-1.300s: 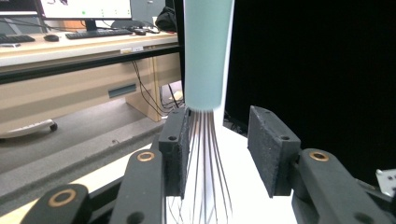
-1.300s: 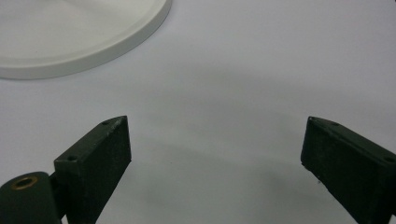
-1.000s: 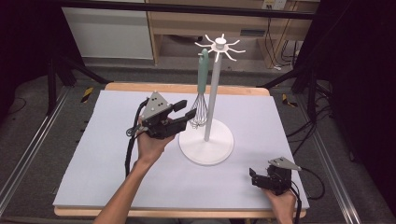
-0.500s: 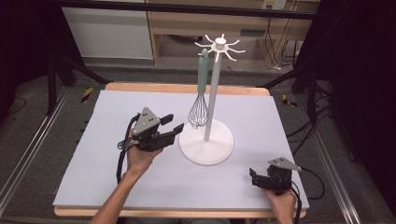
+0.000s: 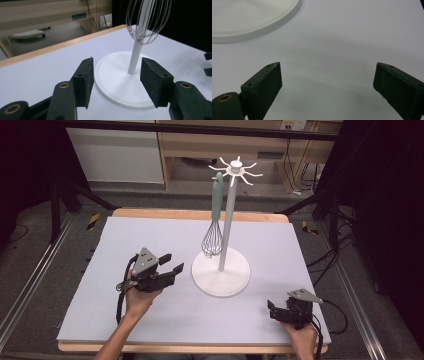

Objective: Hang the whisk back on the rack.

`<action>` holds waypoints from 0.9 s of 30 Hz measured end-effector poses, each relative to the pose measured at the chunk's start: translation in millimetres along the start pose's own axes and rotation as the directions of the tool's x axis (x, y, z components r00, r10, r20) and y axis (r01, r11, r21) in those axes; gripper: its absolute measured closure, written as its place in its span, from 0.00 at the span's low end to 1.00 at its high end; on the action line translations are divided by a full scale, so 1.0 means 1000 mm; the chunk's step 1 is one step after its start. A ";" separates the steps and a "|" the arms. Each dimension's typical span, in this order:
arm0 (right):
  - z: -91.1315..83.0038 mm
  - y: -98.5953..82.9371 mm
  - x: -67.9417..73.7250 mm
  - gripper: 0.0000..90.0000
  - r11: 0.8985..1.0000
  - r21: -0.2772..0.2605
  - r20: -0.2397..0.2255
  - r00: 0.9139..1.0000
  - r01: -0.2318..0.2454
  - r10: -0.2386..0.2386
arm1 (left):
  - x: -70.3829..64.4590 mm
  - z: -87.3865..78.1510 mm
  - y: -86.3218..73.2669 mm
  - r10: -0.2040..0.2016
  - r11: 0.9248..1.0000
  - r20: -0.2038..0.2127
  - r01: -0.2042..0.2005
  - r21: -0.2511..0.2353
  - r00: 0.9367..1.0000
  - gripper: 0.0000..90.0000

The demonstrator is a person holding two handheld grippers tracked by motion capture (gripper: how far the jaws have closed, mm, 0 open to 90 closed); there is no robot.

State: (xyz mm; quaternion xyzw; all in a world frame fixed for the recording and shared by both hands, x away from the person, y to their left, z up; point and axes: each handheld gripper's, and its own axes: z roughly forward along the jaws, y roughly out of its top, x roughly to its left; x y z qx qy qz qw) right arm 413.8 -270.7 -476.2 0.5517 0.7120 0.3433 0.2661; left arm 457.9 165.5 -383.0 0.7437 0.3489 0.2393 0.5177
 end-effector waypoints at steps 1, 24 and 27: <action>0.000 0.000 0.000 0.10 1.000 0.000 0.002 1.000 0.000 0.000 | 0.001 -0.001 -0.003 0.000 1.000 -0.008 0.000 0.004 1.000 0.48; -0.001 -0.001 -0.001 0.10 1.000 -0.007 0.013 1.000 -0.002 0.003 | 0.033 -0.032 -0.068 -0.115 0.988 -0.146 0.128 0.083 0.983 0.46; -0.001 -0.001 -0.001 0.10 1.000 -0.007 0.015 1.000 -0.003 0.003 | 0.038 -0.038 -0.076 -0.132 0.985 -0.176 0.148 0.083 0.976 0.45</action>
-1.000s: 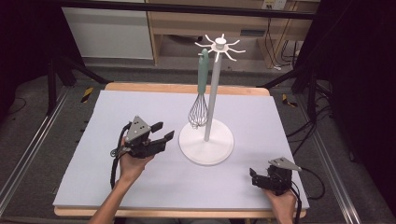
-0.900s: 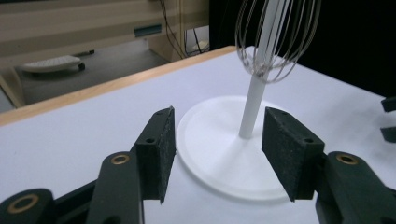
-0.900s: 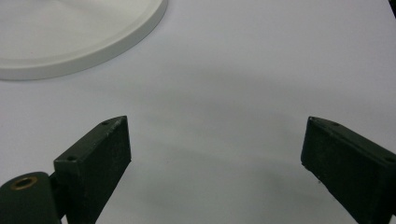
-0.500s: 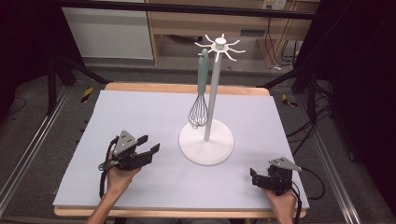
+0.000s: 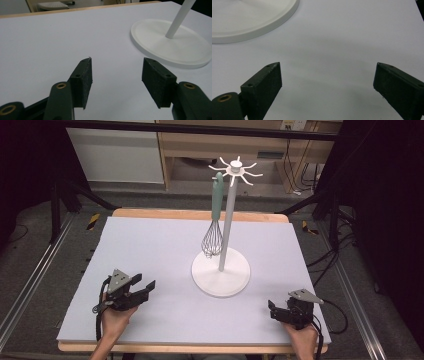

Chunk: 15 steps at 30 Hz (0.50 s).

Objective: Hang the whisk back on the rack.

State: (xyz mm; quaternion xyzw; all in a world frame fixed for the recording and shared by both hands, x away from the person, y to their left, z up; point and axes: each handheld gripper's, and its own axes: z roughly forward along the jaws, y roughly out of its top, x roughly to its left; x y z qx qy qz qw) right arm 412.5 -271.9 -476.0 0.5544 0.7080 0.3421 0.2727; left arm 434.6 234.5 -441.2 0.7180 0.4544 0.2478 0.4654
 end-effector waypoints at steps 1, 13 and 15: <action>0.000 0.000 0.000 0.10 1.000 0.000 0.002 1.000 -0.001 0.001 | 0.003 -0.001 -0.002 -0.002 1.000 -0.013 0.002 0.003 1.000 0.45; -0.002 -0.001 0.000 0.10 1.000 0.001 0.010 1.000 -0.001 0.001 | 0.027 -0.014 -0.024 -0.051 0.998 -0.110 0.055 0.031 0.993 0.44; -0.002 -0.001 -0.001 0.10 1.000 0.001 0.010 1.000 0.001 -0.001 | 0.029 -0.015 -0.026 -0.058 0.997 -0.121 0.063 0.035 0.991 0.44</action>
